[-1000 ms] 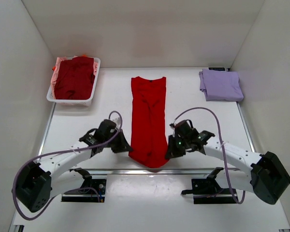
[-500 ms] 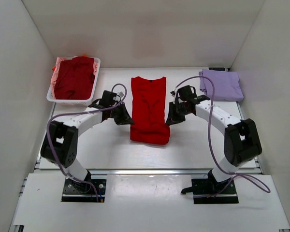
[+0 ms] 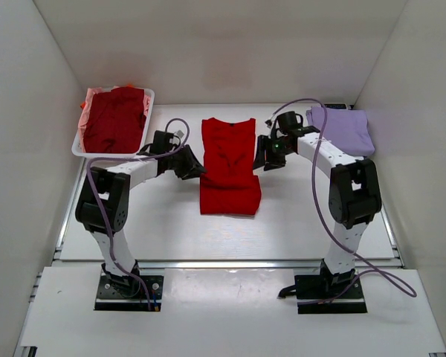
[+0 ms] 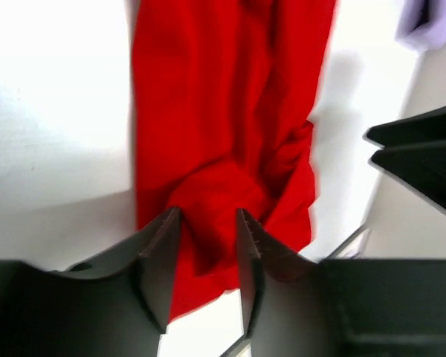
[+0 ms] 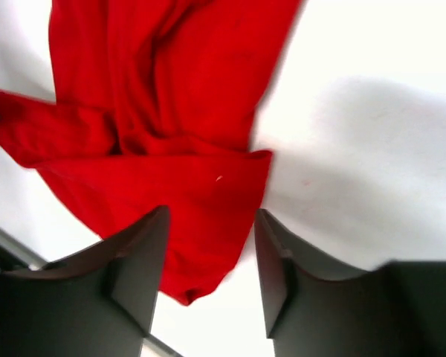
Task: Fold and stack the t-shirts
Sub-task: Fold the folded rectangular tshirt in 1/3 of the way
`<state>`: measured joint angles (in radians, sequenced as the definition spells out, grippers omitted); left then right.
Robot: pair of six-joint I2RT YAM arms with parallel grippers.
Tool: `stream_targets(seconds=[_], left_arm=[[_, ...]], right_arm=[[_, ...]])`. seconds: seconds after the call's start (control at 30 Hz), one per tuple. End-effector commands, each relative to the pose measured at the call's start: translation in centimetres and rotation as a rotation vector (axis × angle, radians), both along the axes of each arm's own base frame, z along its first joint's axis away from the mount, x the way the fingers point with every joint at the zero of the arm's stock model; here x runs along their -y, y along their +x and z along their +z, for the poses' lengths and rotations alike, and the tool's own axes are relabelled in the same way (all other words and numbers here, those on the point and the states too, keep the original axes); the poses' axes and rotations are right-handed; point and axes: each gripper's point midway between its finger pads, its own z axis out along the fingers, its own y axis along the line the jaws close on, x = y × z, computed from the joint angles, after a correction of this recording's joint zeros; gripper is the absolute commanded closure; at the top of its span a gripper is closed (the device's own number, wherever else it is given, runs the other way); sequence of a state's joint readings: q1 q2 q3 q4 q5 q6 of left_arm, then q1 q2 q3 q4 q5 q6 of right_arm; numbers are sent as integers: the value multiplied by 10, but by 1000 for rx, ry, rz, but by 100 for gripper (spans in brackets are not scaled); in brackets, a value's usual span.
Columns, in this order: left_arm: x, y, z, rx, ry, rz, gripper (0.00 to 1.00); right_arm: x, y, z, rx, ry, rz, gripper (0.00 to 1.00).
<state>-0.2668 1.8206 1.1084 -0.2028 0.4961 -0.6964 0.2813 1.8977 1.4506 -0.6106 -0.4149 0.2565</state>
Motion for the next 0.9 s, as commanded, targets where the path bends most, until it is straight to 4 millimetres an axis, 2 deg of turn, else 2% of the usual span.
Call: stream_targets(seconds=[0.0, 0.07, 0.1, 0.17, 0.2, 0.23, 0.3, 0.33, 0.37, 0.43, 0.5, 0.53, 0.63, 0.73, 0.87], left_arm=[[3, 29, 41, 162, -153, 64, 52], [-1, 30, 43, 162, -186, 99, 50], [1, 30, 48, 176, -195, 100, 49], [-4, 21, 41, 161, -184, 108, 48], [-6, 14, 37, 150, -173, 117, 46], [-8, 10, 32, 138, -166, 122, 45], [-14, -2, 33, 139, -167, 151, 44], [-18, -11, 30, 130, -160, 162, 44], [-22, -19, 19, 108, -147, 180, 44], [-27, -35, 20, 116, -119, 195, 43], [-33, -50, 6, 107, -53, 213, 42], [-32, -55, 10, 127, -36, 215, 41], [-29, -81, -6, 104, 15, 212, 37], [-19, -90, -15, 87, 16, 201, 37], [-13, -94, -36, 45, 118, 176, 37]], right_arm=[[10, 33, 30, 144, 10, -55, 47], [13, 29, 31, 151, 15, -80, 43], [14, 26, 41, 170, 32, -86, 42], [18, 6, 28, 129, 42, -104, 39], [14, -10, 20, 97, 57, -97, 38], [10, -16, 21, 99, 71, -91, 38], [3, -48, 4, 55, 91, -73, 37], [1, -53, 5, 52, 104, -80, 37], [-4, -70, -1, 26, 117, -80, 38], [-7, -88, -10, 6, 133, -82, 38], [-11, -105, -13, -11, 165, -90, 38], [-13, -112, -15, -11, 177, -87, 38], [-17, -127, -23, -35, 208, -104, 36], [-20, -133, -31, -50, 248, -110, 36], [-26, -130, -37, -78, 280, -111, 36]])
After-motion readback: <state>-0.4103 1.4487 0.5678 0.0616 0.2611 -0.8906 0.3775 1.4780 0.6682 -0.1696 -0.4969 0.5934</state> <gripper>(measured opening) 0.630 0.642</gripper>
